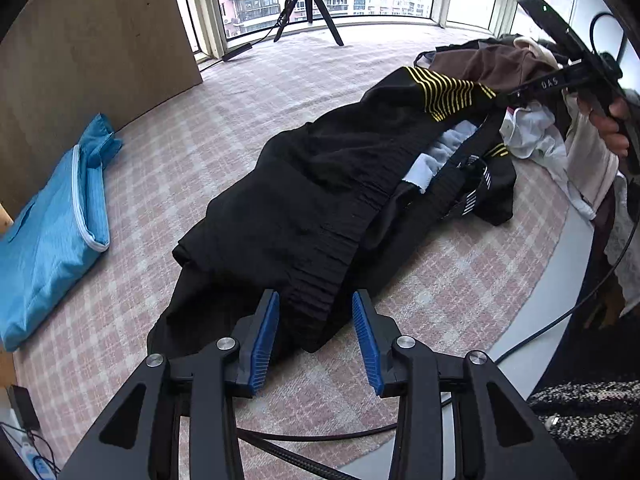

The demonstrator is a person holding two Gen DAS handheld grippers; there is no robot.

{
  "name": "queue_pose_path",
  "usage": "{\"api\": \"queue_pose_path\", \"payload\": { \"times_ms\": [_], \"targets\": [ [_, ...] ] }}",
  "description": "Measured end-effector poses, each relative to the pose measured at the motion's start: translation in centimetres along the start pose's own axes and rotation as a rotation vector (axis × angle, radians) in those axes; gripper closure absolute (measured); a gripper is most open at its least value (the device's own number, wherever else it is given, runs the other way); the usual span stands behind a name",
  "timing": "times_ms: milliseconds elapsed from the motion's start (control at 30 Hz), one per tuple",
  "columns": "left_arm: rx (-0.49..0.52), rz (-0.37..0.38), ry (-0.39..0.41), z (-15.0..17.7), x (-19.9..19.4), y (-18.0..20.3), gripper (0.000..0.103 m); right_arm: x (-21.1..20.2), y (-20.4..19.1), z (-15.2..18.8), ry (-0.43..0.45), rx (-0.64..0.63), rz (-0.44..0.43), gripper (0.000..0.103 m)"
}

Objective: Fold clothes

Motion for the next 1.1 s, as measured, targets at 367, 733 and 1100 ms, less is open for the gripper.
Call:
{"api": "queue_pose_path", "payload": {
  "times_ms": [367, 733, 1100],
  "targets": [
    [-0.241, -0.106, 0.048, -0.4, -2.7, -5.2, 0.098, 0.1, -1.3, 0.8, 0.035, -0.176, 0.016, 0.092],
    [-0.24, -0.102, 0.036, -0.1, -2.6, -5.0, 0.098, 0.7, -4.8, 3.1, 0.078, -0.415, -0.007, 0.053],
    [-0.152, -0.138, 0.118, -7.0, -5.7, -9.1, 0.099, -2.3, -3.9, -5.2, 0.174, -0.372, 0.036, 0.095]
  ]
}}
Point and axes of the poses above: each gripper's, at about its wrist camera, not at the fingertips, and x roughly the way its jaws point, y to its right, z to its underside, the point moved 4 cm from there along x, roughly the way its jaws point, and after that the axes turned 8 degrees about y, right-handed, at the moved point
